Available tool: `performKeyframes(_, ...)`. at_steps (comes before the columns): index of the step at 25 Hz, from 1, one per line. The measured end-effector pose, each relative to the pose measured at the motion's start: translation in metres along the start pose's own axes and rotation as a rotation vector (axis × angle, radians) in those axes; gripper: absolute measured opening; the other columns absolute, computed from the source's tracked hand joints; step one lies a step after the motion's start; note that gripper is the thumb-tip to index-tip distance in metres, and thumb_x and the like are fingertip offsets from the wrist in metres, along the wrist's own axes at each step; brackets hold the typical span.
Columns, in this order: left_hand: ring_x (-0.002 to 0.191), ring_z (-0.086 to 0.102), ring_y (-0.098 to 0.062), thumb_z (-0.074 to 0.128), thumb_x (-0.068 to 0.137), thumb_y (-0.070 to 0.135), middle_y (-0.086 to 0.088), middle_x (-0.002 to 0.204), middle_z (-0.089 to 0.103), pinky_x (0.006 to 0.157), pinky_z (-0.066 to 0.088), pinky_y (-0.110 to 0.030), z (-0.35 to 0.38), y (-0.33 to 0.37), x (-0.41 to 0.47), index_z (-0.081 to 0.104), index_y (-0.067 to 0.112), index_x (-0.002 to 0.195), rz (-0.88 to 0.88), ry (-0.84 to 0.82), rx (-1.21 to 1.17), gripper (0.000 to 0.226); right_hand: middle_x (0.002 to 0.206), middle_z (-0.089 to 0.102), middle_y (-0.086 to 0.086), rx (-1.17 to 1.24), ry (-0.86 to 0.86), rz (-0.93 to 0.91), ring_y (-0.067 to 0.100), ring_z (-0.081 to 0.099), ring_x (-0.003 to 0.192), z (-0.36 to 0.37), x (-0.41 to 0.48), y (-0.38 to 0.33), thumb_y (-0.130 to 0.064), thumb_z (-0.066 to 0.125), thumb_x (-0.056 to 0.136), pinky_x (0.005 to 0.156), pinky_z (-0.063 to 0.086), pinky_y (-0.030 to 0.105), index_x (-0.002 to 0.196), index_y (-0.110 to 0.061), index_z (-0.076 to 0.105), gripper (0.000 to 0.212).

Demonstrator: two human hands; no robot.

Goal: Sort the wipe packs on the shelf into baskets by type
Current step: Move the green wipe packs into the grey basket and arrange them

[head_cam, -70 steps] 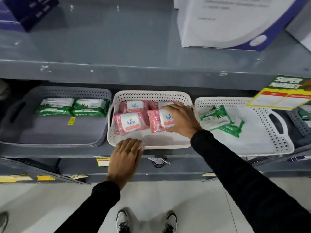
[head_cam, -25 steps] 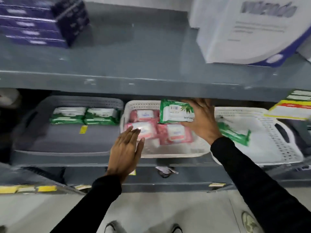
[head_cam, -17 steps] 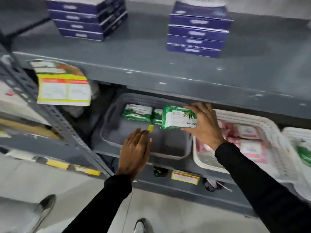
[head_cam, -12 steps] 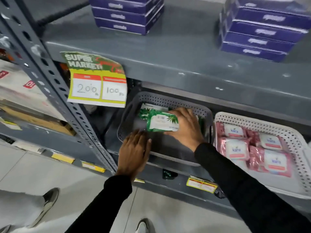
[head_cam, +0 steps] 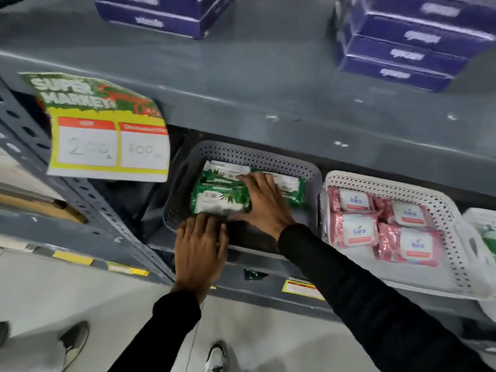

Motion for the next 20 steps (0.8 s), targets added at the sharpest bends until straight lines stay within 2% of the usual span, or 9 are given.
performKeyframes(3,0.091,0.054,-0.036,0.039,0.100,0.030,-0.013,0.102,0.059,0.078,0.041,-0.045,0.002,0.052,-0.001,0.056,0.012,0.101,0.072,-0.004,-0.065,0.024,0.136,0.047,0.007,0.061,0.099,0.064,0.027,0.039,0.126,-0.050,-0.032,0.042,-0.062,0.075,0.074,0.108,0.036,0.041,0.143,-0.023,0.046,0.085)
performKeyframes(7,0.108,0.057,-0.036,0.044,0.097,0.026,-0.015,0.117,0.063,0.088,0.044,-0.045,0.016,0.165,-0.004,0.060,0.010,0.119,0.277,-0.042,-0.163,0.031,0.136,0.051,0.009,0.079,0.235,0.208,0.029,0.041,0.129,-0.117,-0.105,0.126,-0.047,0.077,0.081,0.110,0.037,0.040,0.141,-0.021,0.049,0.071)
performKeyframes(11,0.118,0.057,-0.036,0.050,0.096,0.019,-0.014,0.119,0.065,0.098,0.048,-0.046,0.035,0.277,-0.029,0.060,0.006,0.122,0.478,-0.098,-0.307,0.031,0.134,0.050,0.007,0.050,0.304,0.407,0.029,0.044,0.125,-0.172,-0.201,0.226,-0.039,0.076,0.081,0.107,0.039,0.041,0.138,-0.021,0.050,0.065)
performKeyframes(14,0.117,0.059,-0.032,0.049,0.097,0.024,-0.011,0.118,0.066,0.101,0.045,-0.042,0.050,0.350,-0.058,0.060,0.009,0.122,0.542,-0.177,-0.338,0.032,0.130,0.051,0.007,0.043,0.377,0.576,0.030,0.045,0.121,-0.204,-0.277,0.308,-0.035,0.077,0.079,0.104,0.040,0.043,0.135,-0.022,0.053,0.062)
performKeyframes(17,0.114,0.062,-0.030,0.045,0.099,0.028,-0.009,0.118,0.070,0.099,0.047,-0.041,0.070,0.413,-0.080,0.063,0.011,0.121,0.582,-0.263,-0.336,0.034,0.135,0.051,0.007,0.072,0.404,0.725,0.030,0.045,0.125,-0.221,-0.342,0.386,-0.034,0.081,0.078,0.106,0.040,0.044,0.136,-0.021,0.052,0.066)
performKeyframes(20,0.109,0.066,-0.032,0.041,0.099,0.029,-0.011,0.115,0.072,0.096,0.052,-0.041,0.091,0.452,-0.093,0.066,0.008,0.117,0.597,-0.313,-0.298,0.038,0.141,0.050,0.008,0.071,0.327,0.777,0.031,0.043,0.131,-0.220,-0.373,0.448,-0.039,0.083,0.075,0.107,0.041,0.043,0.142,-0.017,0.046,0.079)
Point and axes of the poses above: each hand's wrist, its own x-axis towards the middle knuckle, its own z-axis out of the palm, y = z × x, the point moved 6 cm from there along x, towards the middle knuckle
